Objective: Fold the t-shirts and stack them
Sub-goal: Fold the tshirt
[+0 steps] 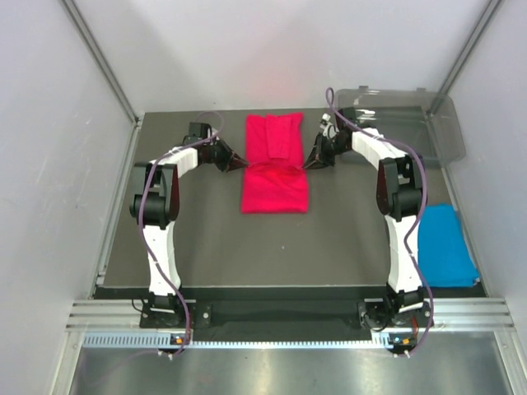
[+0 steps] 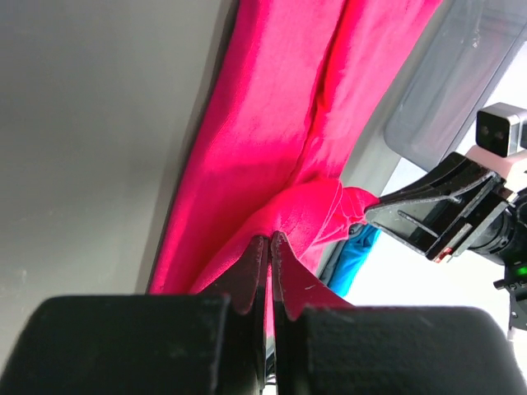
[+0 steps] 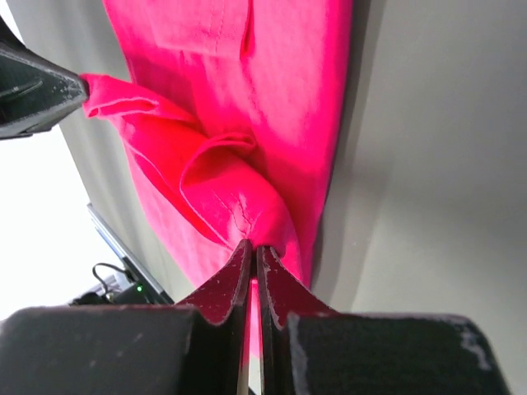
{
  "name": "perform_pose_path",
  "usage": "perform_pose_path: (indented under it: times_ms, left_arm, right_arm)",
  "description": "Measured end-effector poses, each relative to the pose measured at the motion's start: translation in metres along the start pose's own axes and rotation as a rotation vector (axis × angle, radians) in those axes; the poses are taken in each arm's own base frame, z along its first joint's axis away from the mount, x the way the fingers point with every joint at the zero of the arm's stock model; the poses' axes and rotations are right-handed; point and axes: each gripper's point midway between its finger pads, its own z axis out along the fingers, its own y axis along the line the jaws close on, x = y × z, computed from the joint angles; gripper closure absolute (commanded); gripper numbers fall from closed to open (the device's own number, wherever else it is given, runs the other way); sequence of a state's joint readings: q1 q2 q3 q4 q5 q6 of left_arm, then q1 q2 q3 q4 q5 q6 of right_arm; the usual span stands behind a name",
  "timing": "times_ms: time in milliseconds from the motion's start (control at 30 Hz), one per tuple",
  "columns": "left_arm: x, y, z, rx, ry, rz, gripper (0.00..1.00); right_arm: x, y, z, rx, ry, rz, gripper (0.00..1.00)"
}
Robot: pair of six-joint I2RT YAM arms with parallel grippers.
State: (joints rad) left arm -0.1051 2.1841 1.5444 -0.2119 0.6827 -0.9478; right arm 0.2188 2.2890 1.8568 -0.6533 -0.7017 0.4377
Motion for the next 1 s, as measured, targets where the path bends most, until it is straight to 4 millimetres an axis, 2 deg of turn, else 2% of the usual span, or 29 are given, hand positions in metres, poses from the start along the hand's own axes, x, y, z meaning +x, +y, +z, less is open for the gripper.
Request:
perform_pose_path:
  times_ms: [233, 500, 700, 800, 833, 900, 933, 1000]
  left_arm:
    - [-0.003, -0.003, 0.000, 0.007, 0.004, 0.000, 1.00]
    - [-0.007, 0.013, 0.004, -0.020, 0.013, -0.035, 1.00]
    - [-0.008, 0.018, 0.007, -0.030, 0.019, -0.039, 1.00]
    - [-0.008, 0.018, 0.007, -0.030, 0.023, -0.041, 0.95]
    - [-0.008, 0.018, 0.008, -0.030, 0.023, -0.038, 0.93]
    - [-0.010, 0.017, 0.008, -0.036, 0.026, -0.026, 0.89]
    - [-0.012, 0.017, 0.007, -0.047, 0.025, -0.020, 0.84]
    - [-0.018, 0.011, 0.004, -0.064, 0.010, 0.015, 0.82]
  right_arm:
    - [-0.015, 0.007, -0.001, -0.018, -0.022, -0.006, 1.00]
    - [-0.020, 0.003, 0.007, -0.026, -0.016, 0.015, 1.00]
    - [-0.023, 0.003, 0.010, -0.029, -0.016, 0.034, 0.99]
    - [-0.026, 0.005, 0.011, -0.038, -0.023, 0.036, 0.96]
    - [-0.029, 0.006, 0.011, -0.040, -0.027, 0.035, 0.90]
    - [-0.034, 0.008, 0.013, -0.046, -0.036, 0.036, 0.85]
    - [-0.038, 0.008, 0.014, -0.050, -0.042, 0.039, 0.80]
    - [-0.047, 0.009, 0.018, -0.055, -0.057, 0.041, 0.77]
